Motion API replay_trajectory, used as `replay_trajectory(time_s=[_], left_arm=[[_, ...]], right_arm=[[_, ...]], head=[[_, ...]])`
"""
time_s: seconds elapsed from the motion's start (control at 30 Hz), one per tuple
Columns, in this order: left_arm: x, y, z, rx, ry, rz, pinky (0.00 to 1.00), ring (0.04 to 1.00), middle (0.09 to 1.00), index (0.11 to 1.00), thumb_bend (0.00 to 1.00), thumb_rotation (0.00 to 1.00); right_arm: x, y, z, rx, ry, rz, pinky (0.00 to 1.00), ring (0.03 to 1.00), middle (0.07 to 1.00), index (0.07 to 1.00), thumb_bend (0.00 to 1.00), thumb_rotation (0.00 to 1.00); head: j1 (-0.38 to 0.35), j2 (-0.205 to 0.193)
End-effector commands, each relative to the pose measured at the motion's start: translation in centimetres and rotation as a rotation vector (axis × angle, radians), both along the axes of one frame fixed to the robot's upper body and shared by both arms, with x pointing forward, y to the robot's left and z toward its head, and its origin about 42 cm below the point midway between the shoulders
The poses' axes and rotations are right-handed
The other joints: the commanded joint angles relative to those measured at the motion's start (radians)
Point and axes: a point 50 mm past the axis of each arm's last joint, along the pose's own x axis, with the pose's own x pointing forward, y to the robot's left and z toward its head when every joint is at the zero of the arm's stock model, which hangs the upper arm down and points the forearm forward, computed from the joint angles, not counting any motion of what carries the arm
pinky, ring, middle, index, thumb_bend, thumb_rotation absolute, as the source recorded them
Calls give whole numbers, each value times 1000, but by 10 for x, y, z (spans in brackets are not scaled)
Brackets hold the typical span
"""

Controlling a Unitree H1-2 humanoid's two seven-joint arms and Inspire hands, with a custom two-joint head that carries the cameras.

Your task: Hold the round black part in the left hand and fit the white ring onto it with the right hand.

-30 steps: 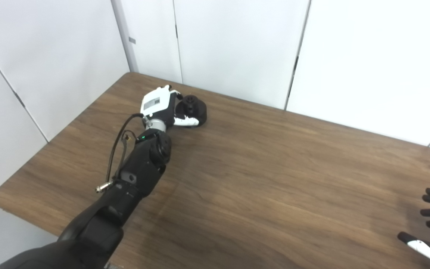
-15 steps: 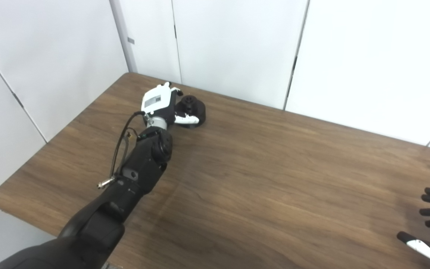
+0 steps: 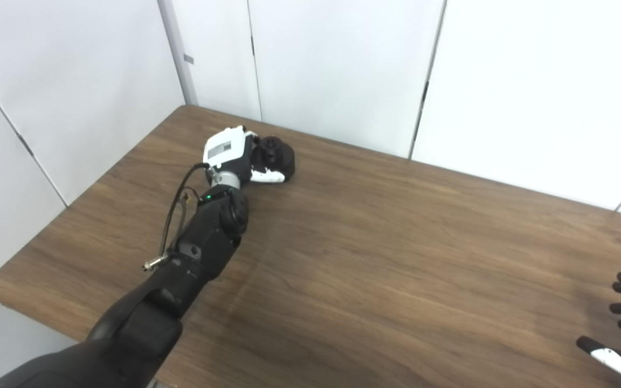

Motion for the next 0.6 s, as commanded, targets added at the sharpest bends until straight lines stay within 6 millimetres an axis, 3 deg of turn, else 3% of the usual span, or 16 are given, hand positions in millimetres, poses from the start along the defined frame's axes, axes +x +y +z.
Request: replay_trajectory(time_s=[0.0,0.13,0.37,0.57], left_arm=[[18,2,30,31,-96,-13,863,997,965,783,1000,450],[18,4,23,20,-79,-18,844,991,958,760,1000,432],[18,4,15,-2,-41,-22,916,1000,942,718,1000,429],[17,1,11,-48,-56,-22,914,988,915,678,1000,395]], right_arm=[[2,-4,19,-17,-75,6,545,637,741,752,687,0],[0,-5,19,-10,-77,5,535,632,742,750,687,0],[-3,-6,19,-11,-75,-3,537,632,742,748,688,0],[-4,-6,19,-10,-74,-2,537,625,737,747,681,0]], head=[[1,1],[-2,5],[-6,9],[-6,11]])
